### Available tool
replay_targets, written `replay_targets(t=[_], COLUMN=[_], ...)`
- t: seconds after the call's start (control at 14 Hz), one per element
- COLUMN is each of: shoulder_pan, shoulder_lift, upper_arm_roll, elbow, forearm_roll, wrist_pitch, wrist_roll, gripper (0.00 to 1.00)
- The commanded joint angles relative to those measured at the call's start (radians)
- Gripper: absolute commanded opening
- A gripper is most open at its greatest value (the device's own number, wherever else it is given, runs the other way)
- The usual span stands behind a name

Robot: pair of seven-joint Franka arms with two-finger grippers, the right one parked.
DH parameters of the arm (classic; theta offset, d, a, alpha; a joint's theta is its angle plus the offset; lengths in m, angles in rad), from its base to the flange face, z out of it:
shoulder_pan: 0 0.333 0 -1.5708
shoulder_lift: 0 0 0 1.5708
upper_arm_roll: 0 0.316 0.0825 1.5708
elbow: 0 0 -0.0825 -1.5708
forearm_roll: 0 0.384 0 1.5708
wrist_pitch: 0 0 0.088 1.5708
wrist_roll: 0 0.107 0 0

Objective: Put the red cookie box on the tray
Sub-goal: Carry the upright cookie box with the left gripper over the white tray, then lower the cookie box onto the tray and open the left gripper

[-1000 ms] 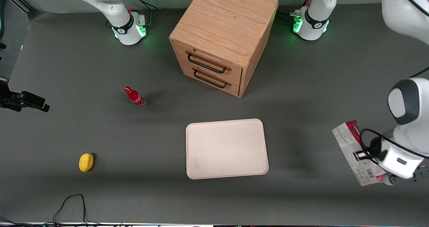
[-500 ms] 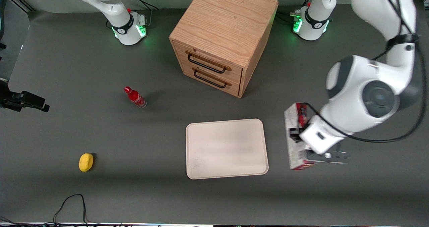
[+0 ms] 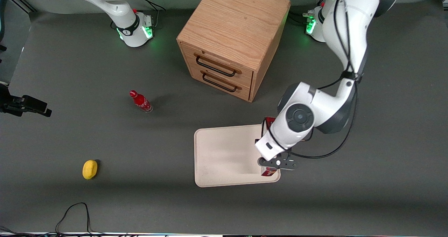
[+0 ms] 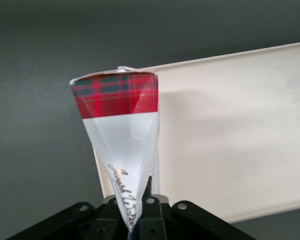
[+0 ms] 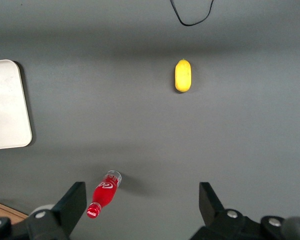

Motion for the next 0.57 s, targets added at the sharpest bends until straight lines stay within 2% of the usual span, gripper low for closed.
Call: replay_targets(t=[0.0,0.36,0.43,0.5], shoulder_pan=[-0.031,-0.036,-0.038,-0.042], shoulder_lift=[0.052,0.096,0.093,0.089], upper_arm_roll=[0.054,0.068,0.07,0.07], elbow=[0.017,0.01,0.007,0.006], forearm_roll=[0.023,0.022,0.029,0.041], wrist_pitch=[0.039,0.102,0.104,0.104], wrist_roll=[-0.042,-0.12,-0.111,-0.111], gripper=[0.0,0.0,0.99,1.0])
